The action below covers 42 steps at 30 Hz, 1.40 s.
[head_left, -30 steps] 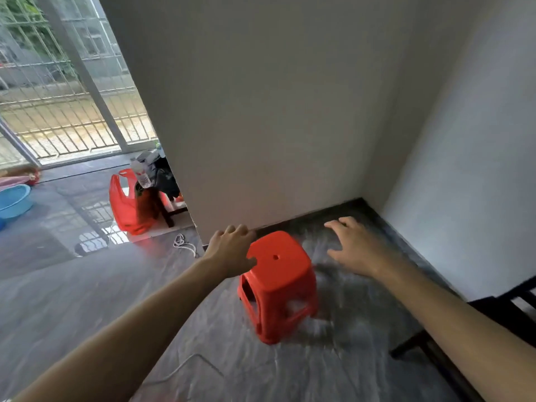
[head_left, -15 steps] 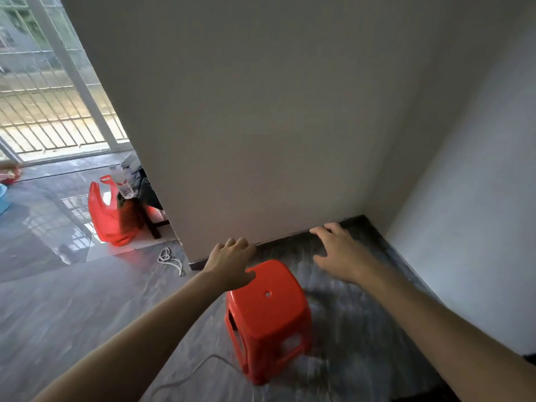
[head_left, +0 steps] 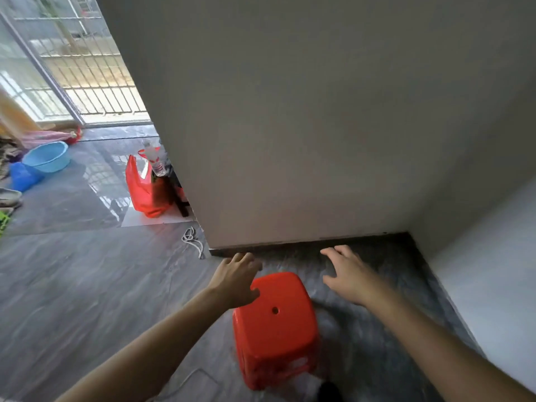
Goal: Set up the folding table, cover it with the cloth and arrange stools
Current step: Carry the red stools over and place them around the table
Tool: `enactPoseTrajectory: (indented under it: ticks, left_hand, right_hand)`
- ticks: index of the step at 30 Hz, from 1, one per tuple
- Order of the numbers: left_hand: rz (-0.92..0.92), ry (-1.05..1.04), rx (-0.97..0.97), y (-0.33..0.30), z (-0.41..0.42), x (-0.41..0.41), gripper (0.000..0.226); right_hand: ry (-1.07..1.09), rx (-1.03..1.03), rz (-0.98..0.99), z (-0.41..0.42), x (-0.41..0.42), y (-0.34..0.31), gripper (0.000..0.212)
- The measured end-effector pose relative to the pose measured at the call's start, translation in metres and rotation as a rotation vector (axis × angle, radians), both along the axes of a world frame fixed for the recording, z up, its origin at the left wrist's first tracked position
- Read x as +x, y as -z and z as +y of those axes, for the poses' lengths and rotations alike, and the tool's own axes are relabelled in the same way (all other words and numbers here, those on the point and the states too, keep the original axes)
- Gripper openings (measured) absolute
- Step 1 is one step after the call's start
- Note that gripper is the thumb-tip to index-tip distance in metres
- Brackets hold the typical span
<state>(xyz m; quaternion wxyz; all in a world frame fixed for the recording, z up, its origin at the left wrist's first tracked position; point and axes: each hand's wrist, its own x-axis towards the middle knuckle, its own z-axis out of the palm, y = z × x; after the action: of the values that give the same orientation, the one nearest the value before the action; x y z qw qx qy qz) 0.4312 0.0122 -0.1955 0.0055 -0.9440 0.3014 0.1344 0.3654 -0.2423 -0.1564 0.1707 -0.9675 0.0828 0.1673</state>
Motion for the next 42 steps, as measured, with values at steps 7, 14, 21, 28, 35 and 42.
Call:
enactPoseTrajectory:
  ticks: [7, 14, 21, 28, 35, 42]
  left_hand:
    - [0.063, -0.269, 0.004, 0.029, -0.012, 0.001, 0.056]
    - [0.145, -0.517, 0.041, 0.065, -0.020, -0.022, 0.068]
    - [0.237, -0.589, 0.078, 0.133, -0.015, -0.037, 0.075]
    - [0.285, -0.572, 0.066, 0.217, -0.015, -0.048, 0.080]
    - [0.318, -0.588, 0.052, 0.293, -0.009, -0.071, 0.086]
    - [0.342, -0.605, 0.046, 0.342, -0.011, -0.091, 0.106]
  right_hand:
    - [-0.259, 0.030, 0.098, -0.025, 0.075, 0.040, 0.064]
    - [-0.503, -0.014, 0.236, -0.023, 0.118, 0.102, 0.065]
    - [-0.544, -0.019, 0.298, -0.010, 0.143, 0.179, 0.067]
    - [-0.520, -0.015, 0.339, 0.005, 0.124, 0.269, 0.070]
    - [-0.495, -0.074, 0.336, 0.007, 0.104, 0.335, 0.073]
    - [-0.412, -0.086, 0.297, 0.002, 0.104, 0.374, 0.074]
